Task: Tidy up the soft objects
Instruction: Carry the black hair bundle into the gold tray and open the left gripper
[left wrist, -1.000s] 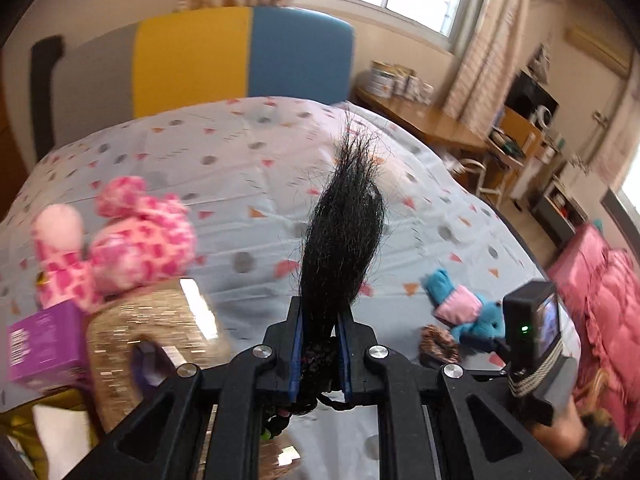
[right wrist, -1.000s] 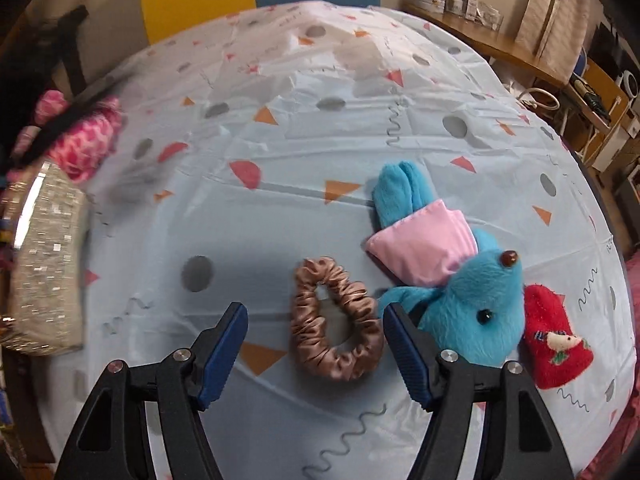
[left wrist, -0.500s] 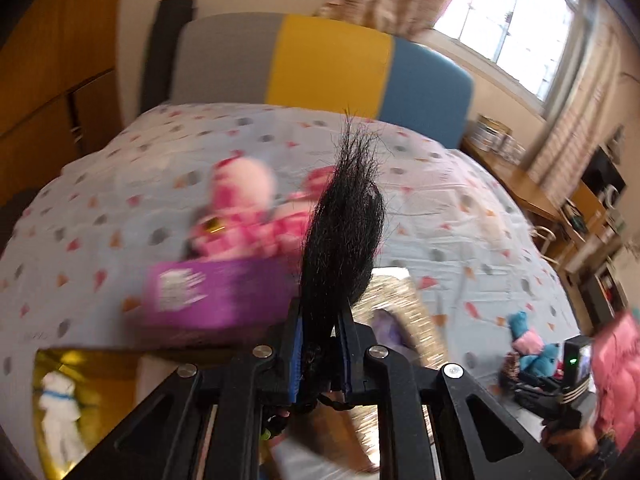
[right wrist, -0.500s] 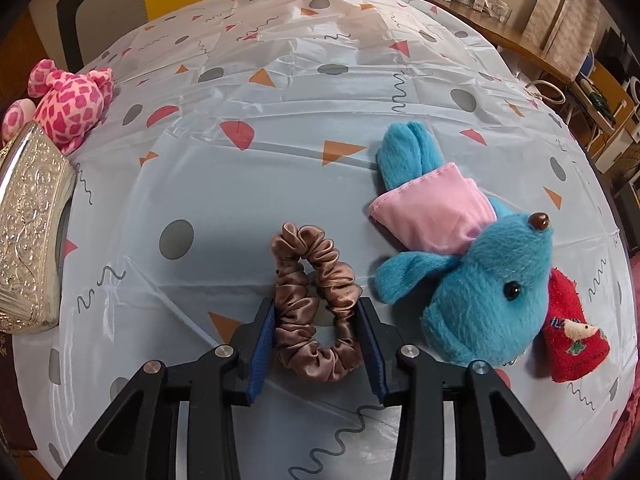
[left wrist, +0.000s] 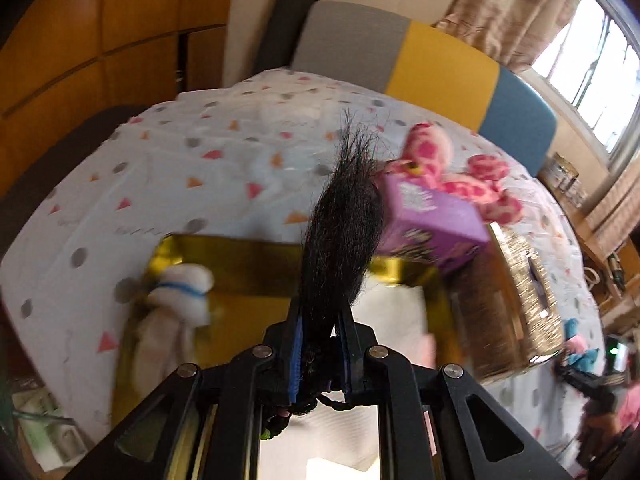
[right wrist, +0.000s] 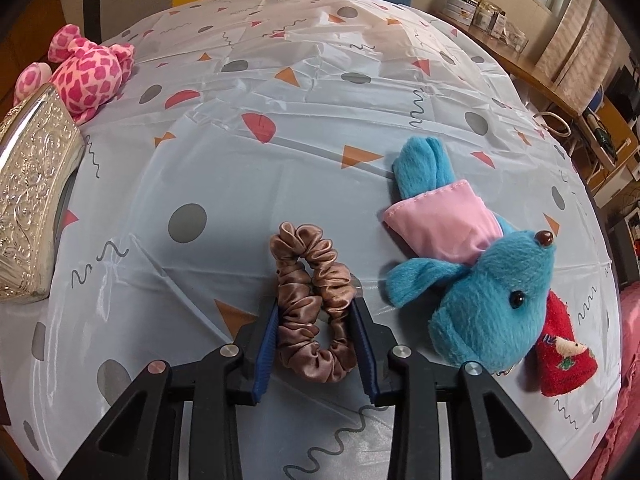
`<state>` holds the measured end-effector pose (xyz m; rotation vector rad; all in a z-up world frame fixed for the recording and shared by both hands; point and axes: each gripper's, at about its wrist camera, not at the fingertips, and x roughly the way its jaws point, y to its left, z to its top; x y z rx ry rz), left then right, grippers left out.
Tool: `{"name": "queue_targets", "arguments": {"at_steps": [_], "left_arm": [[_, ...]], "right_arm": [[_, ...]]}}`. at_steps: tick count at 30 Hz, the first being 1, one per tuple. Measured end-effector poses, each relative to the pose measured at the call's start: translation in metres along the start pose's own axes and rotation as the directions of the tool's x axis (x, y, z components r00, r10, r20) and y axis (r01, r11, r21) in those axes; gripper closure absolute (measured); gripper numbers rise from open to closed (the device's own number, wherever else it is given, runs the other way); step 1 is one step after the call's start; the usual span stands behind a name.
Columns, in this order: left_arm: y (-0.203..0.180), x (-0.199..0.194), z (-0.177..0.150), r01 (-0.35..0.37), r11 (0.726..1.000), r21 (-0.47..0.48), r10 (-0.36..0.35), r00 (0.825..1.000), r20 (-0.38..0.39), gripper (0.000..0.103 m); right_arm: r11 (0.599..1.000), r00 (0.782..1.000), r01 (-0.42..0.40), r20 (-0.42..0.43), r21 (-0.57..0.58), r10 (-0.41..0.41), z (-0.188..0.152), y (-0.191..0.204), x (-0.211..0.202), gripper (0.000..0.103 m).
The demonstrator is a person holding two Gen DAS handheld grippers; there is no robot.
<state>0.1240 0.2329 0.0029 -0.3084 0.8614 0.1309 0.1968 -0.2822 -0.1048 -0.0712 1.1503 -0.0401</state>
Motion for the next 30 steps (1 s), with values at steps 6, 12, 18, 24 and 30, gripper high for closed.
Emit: {"name": "queue_targets", "arguments": {"at_steps": [6,12,18,24,30], "left_arm": [[0.036,-0.001,-0.029,-0.056,0.998,-0.025,0.055,0.998,-0.012,0.088],[0.047,0.002,-0.051,-0.089,0.995,-0.044,0.088,0.996,-0.023,0.086],[0.044,-0.009,-0.062,-0.122,0.992,-0.037,0.123,0.992,0.034,0.086],[0.038,-0.026,-0.068,-0.141,0.99,-0.013,0.142,0.985,0.099,0.085],[0.033,-0.046,-0.075,-0.163,0.987,0.005,0.16,0.975,0.151,0.078]], "right_arm": [[1.0,1.0,-0.008,0.006,-0.013,0.008,-0.003,0.001,-0.002,0.068],[0.998,1.0,0.014,0.023,-0.053,-0.013,-0.008,0.009,-0.007,0.072],[0.99,0.997,0.069,0.044,-0.119,-0.064,-0.012,0.024,-0.009,0.084],[0.984,0.994,0.102,0.047,-0.149,-0.096,-0.016,0.034,-0.011,0.089],[0.991,0.997,0.07,0.024,-0.11,-0.068,-0.015,0.031,-0.012,0.09]]}}
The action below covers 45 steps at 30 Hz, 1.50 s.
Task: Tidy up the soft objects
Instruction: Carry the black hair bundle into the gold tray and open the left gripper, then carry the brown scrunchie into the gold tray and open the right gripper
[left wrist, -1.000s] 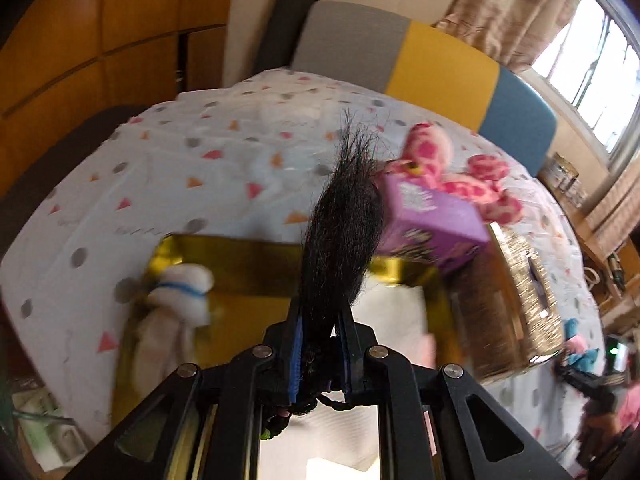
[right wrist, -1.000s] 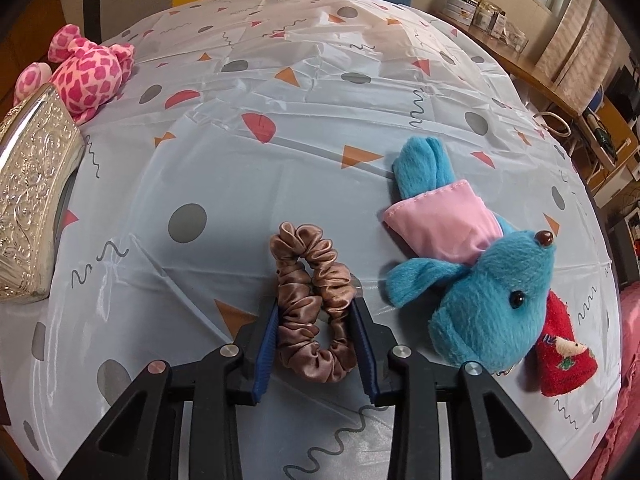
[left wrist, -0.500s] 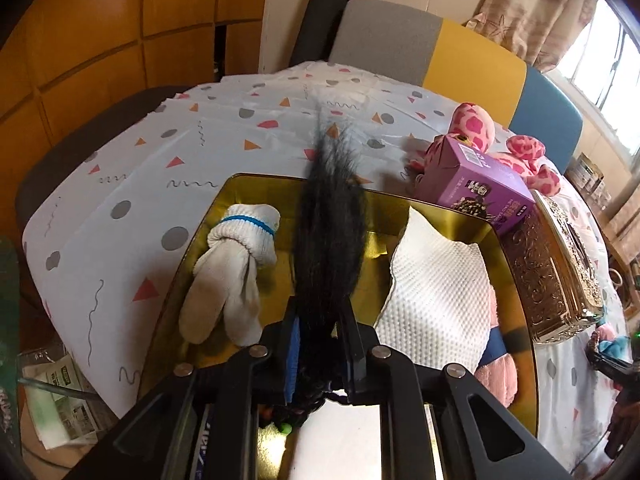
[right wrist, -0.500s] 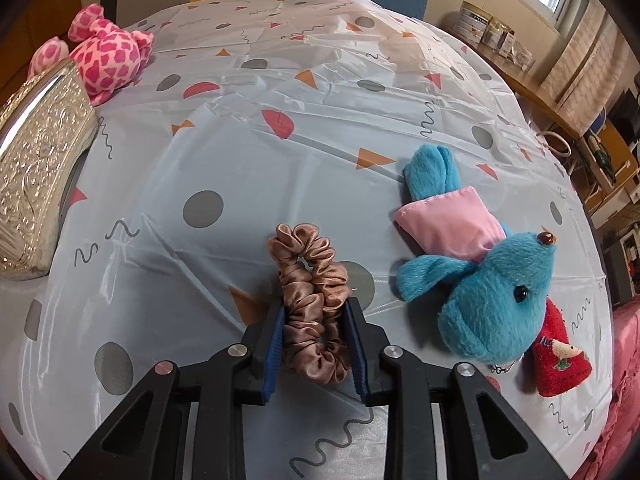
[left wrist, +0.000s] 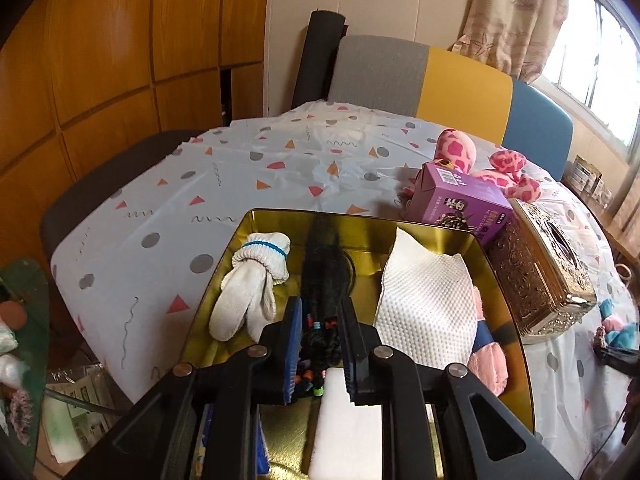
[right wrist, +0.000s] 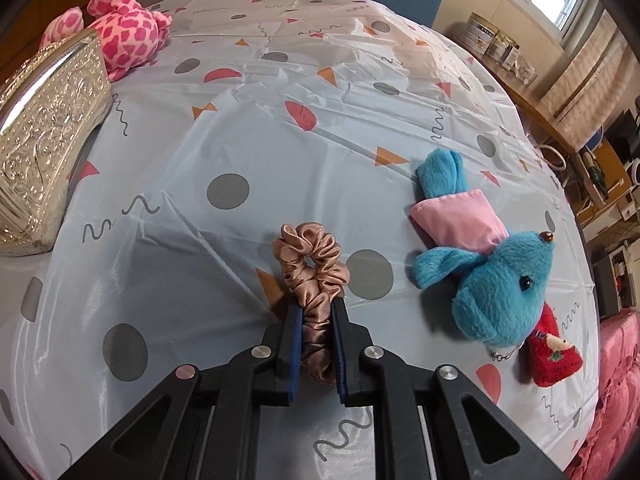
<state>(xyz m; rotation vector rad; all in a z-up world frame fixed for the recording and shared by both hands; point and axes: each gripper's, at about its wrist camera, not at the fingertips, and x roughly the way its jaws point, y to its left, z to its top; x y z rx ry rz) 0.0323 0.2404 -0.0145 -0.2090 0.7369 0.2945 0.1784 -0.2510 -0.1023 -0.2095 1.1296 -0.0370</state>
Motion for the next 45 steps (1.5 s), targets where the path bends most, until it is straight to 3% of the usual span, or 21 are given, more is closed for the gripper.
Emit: {"name": "queue_targets", "arguments": {"at_steps": [2,8,12,20,24,29,37,45], "left_arm": [[-0.001,-0.006,-0.001,-0.004,1.0,0.011,0.004,1.0,0.008,0.073],[-0.002,-0.018,-0.006,-0.006,1.0,0.017,0.005,1.0,0.027,0.073],[-0.004,-0.022,-0.008,0.005,1.0,0.018,-0.006,1.0,0.026,0.071],[-0.004,-0.029,-0.013,0.0,1.0,0.027,-0.001,0.999,0.036,0.065],[-0.002,-0.031,-0.016,-0.001,0.999,0.032,0.0,0.999,0.032,0.052],[0.0,-0.034,-0.018,0.004,1.0,0.021,-0.005,0.999,0.038,0.049],[0.004,-0.035,-0.023,0.015,1.0,0.009,-0.015,0.999,0.032,0.044],[0.01,-0.037,-0.026,0.016,1.0,-0.004,-0.016,0.999,0.034,0.041]], "right_arm": [[1.0,1.0,-0.014,-0.005,0.023,0.014,0.0,-0.002,0.0,0.09],[0.996,1.0,-0.022,-0.015,0.086,0.023,0.003,-0.006,-0.001,0.091],[0.985,0.996,-0.086,-0.013,0.152,0.089,0.009,-0.009,-0.002,0.091],[0.985,0.993,-0.112,-0.007,0.13,0.114,0.013,0.015,-0.003,0.091],[0.974,0.988,-0.152,-0.006,0.165,0.155,0.017,0.017,-0.005,0.091],[0.95,0.977,-0.213,0.045,0.229,0.208,0.034,0.02,-0.022,0.091],[0.921,0.929,-0.345,0.207,0.182,0.307,0.089,0.047,-0.085,0.091],[0.906,0.88,-0.419,0.267,0.051,0.392,0.131,0.108,-0.129,0.091]]}}
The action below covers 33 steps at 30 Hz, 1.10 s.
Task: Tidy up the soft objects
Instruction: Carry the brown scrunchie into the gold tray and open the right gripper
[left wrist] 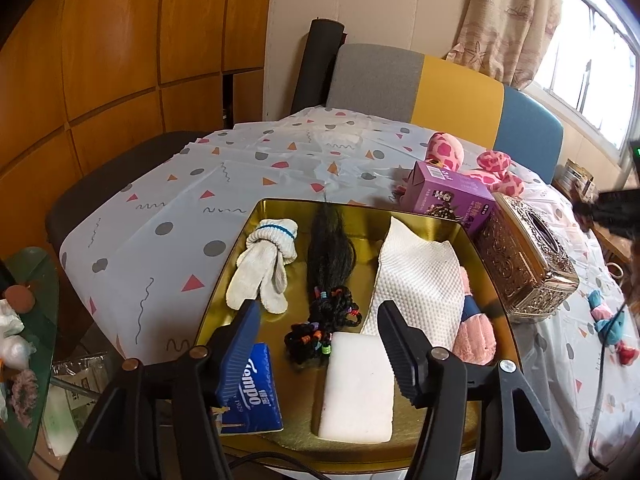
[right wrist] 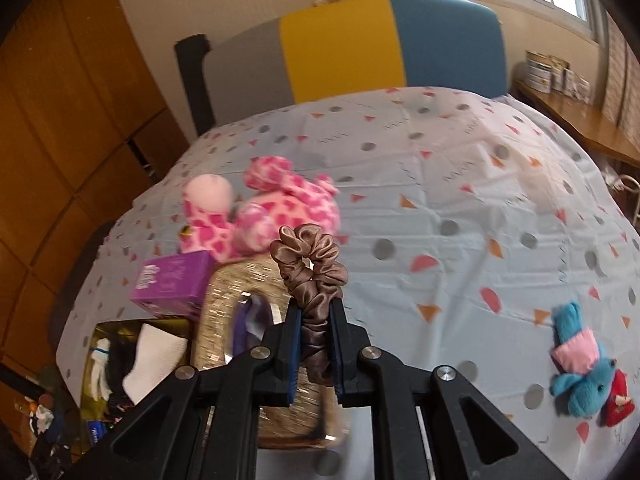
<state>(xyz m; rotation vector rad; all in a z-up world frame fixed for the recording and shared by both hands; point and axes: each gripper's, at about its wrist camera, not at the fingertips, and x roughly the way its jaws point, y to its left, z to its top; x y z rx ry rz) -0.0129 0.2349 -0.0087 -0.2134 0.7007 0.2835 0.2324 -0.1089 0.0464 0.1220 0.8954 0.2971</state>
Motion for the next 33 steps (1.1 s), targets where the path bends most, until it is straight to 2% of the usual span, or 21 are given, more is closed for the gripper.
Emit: {"name": "queue_targets", "arguments": {"at_steps": [4,8,12,15,17,20,26,31,33], "left_arm": [[0.004,-0.002,-0.002,-0.007,1.0,-0.002,0.007,1.0,0.002,0.033],[0.011,-0.005,-0.003,-0.02,1.0,-0.016,0.02,1.0,0.011,0.03],[0.018,-0.007,-0.003,-0.048,0.998,-0.029,0.048,0.999,0.018,0.028],[0.022,-0.008,-0.004,-0.073,0.997,-0.038,0.074,0.997,0.022,0.021],[0.026,-0.008,-0.006,-0.1,0.994,-0.044,0.101,0.995,0.026,0.021],[0.032,-0.008,-0.008,-0.133,0.99,-0.054,0.135,0.99,0.029,0.021],[0.044,-0.01,-0.01,-0.121,0.988,-0.091,0.124,0.992,0.026,0.021],[0.044,-0.012,-0.01,-0.113,0.99,-0.089,0.116,0.993,0.029,0.02],[0.044,-0.012,-0.011,-0.119,0.989,-0.087,0.122,0.992,0.031,0.02]], "right_arm": [[0.996,0.998,-0.069,-0.011,-0.052,0.068,0.007,0.043,0.01,0.091],[0.978,0.986,-0.164,-0.052,-0.129,0.158,-0.008,0.093,0.015,0.091],[0.945,0.964,-0.258,-0.123,-0.2,0.237,-0.034,0.144,0.024,0.091],[0.922,0.942,-0.317,-0.186,-0.221,0.28,-0.06,0.175,0.033,0.091],[0.91,0.928,-0.346,-0.226,-0.229,0.296,-0.078,0.191,0.04,0.091],[0.905,0.912,-0.365,-0.277,-0.217,0.302,-0.098,0.208,0.054,0.091],[0.904,0.885,-0.391,-0.341,-0.172,0.318,-0.122,0.228,0.077,0.089],[0.907,0.885,-0.382,-0.351,-0.174,0.306,-0.127,0.238,0.086,0.086],[0.906,0.885,-0.383,-0.352,-0.178,0.305,-0.128,0.24,0.088,0.081]]}}
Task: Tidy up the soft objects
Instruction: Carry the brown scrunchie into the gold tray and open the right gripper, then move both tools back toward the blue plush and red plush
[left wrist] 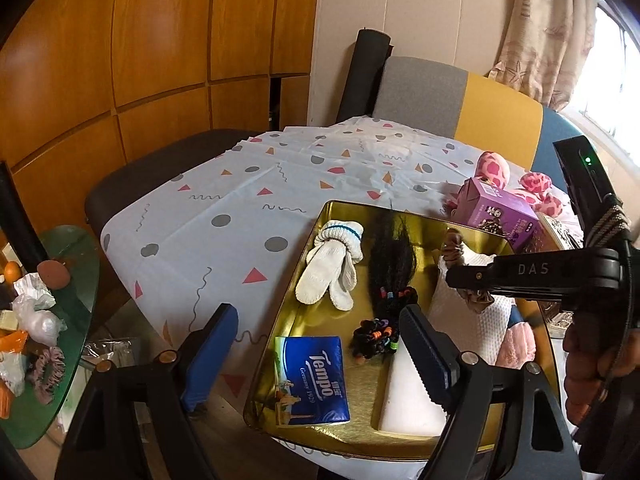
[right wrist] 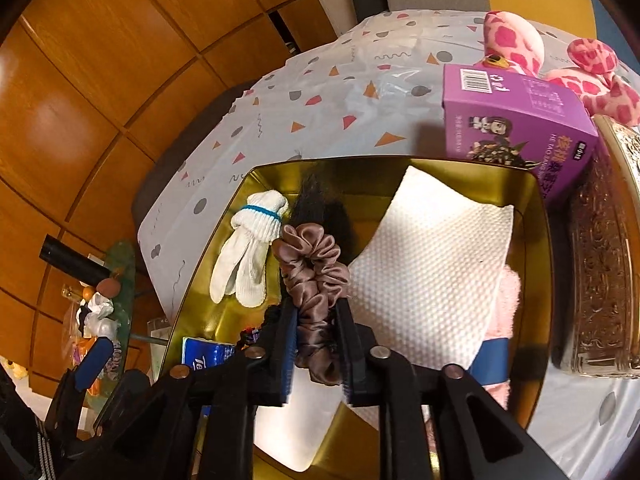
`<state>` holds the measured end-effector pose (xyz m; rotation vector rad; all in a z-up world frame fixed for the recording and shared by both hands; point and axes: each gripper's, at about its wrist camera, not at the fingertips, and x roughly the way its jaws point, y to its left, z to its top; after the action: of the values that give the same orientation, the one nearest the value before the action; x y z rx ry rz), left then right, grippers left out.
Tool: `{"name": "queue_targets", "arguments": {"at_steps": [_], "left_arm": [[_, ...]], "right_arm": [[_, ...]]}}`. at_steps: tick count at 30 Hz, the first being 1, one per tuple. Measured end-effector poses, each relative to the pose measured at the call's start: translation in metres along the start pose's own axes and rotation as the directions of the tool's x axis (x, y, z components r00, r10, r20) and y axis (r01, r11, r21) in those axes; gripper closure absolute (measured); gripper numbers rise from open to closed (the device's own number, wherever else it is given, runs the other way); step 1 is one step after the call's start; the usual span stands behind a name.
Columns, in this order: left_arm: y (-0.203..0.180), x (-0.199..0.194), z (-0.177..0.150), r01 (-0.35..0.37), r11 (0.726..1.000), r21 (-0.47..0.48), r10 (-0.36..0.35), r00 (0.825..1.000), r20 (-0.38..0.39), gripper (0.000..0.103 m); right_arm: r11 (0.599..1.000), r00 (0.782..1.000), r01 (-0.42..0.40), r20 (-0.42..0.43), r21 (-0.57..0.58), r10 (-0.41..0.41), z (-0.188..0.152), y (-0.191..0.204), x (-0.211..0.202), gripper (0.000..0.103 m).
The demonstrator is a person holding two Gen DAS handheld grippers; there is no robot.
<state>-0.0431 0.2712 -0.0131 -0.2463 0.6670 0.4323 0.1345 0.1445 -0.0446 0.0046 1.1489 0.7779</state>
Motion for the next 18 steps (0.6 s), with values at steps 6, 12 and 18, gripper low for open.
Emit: {"name": "queue_targets", "arguments": {"at_steps": [6,12,18], "left_arm": [[0.001,0.0,-0.002,-0.002,1.0,-0.001,0.002,1.0,-0.006,0.019],[-0.001,-0.001,-0.003,0.002,1.0,0.006,-0.001,1.0,-0.006,0.015],[-0.005,-0.004,-0.003,0.006,1.0,0.013,-0.006,1.0,0.0,0.015]], "right_arm": [[1.0,1.0,-0.006,-0.012,0.003,0.006,-0.003,0.001,0.0,0.073],[1.0,1.0,-0.015,-0.019,0.006,0.015,-0.008,0.001,-0.004,0.063],[0.999,0.999,0.036,0.026,-0.029,-0.035,-0.024,-0.002,-0.023,0.063]]}}
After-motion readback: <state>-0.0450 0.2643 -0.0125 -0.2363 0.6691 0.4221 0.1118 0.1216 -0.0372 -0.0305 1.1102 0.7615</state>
